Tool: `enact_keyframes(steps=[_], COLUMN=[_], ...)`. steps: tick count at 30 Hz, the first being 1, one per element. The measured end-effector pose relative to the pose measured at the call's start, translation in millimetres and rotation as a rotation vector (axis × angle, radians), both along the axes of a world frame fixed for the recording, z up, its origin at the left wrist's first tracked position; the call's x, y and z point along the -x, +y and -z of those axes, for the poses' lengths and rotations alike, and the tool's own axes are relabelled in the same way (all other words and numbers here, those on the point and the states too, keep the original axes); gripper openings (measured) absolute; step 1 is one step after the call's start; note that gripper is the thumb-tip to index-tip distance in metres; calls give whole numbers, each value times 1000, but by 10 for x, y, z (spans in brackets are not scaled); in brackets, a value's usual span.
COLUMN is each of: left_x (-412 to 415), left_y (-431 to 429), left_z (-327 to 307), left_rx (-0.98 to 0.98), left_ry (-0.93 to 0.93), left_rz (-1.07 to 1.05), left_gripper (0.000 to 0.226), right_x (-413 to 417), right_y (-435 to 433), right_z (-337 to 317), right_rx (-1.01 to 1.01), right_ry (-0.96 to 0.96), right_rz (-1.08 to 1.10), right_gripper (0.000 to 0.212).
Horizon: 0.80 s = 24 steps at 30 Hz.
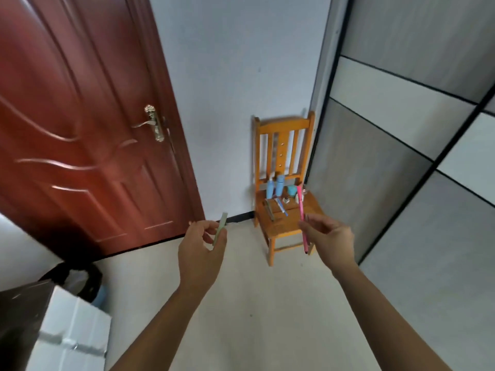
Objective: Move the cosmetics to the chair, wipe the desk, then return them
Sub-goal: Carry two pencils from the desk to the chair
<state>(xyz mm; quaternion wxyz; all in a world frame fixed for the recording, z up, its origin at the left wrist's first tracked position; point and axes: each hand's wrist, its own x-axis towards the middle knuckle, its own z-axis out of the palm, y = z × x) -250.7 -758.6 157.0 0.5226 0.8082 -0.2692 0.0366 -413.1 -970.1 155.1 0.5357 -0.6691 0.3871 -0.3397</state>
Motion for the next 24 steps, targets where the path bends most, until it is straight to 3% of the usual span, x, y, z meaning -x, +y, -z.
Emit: enact_keyframes(steps=[7,15,24], left_x=[-502,-1505,-1965], left_y=[-1007,-2695,-4256], left_z=[124,280,463], left_rx=[-31,-19,-166], left_ry=[-25,83,115], left_rz=[43,133,237], left_gripper=[17,12,17], right_x=[-421,-1240,-1724], right_y=[-972,-2379,-3693], right_z=[56,105,427], right_rx=[-15,4,-41], right_ry=[1,85,183], right_rz=[18,75,128], right_gripper=[19,18,19])
